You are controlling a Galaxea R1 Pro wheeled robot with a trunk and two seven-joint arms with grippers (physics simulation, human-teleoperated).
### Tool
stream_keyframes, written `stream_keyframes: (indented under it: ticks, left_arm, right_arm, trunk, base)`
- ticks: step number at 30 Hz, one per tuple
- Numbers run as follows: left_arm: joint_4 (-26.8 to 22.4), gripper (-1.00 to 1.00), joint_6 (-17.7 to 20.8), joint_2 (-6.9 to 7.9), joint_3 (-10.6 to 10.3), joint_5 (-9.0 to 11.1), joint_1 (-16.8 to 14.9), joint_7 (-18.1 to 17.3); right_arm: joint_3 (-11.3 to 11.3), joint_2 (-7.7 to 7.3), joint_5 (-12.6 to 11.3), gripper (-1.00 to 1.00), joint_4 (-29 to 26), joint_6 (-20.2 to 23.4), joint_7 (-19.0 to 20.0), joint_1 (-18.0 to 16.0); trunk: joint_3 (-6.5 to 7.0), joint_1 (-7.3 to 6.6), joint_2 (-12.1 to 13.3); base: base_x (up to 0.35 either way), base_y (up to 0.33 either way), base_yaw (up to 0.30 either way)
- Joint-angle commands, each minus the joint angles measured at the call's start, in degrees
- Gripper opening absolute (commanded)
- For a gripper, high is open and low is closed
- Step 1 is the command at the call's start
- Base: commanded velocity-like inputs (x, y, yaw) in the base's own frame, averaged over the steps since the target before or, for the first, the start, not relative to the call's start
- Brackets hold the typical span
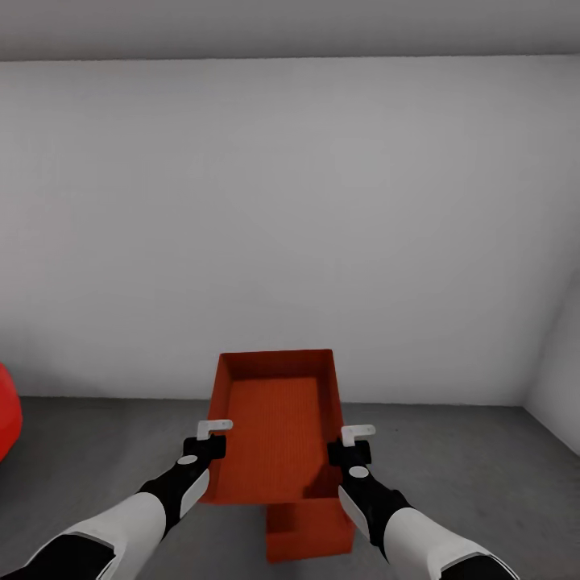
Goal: Move the two storage containers from the living room to the garage. In the garage, place one container on the floor and stack the other container on top of it (either order is fine).
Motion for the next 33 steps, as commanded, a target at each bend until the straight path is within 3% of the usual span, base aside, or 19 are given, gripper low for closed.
stream_keyframes:
  ticks: [1,9,33]
  left_arm:
    - [-0.21,-1.00,-0.29,1.46,3.59,0.18,-0.06,0.90]
    - [-0.14,-1.00,-0.25,1.46,3.59,0.18,-0.06,0.90]
    - [-0.18,-1.00,-0.67,1.46,3.56,0.18,-0.06,0.90]
  right_arm:
    - [-1.33,-0.94,-0.88,-1.00,0.26,-0.40,-0.76,-0.02]
    - [-1.33,-0.94,-0.88,-1.00,0.25,-0.43,-0.76,-0.02]
    - [-1.33,-0.91,-0.88,-1.00,0.26,-0.36,-0.76,-0.02]
  trunk:
    - [-0.01,0.05,-0.03]
    - [-0.01,0.05,-0.03]
    - [-0.01,0.05,-0.03]
  base:
    - [0.305,0.153,-0.286]
    - [0.315,0.092,-0.232]
    - [0.294,0.003,-0.007]
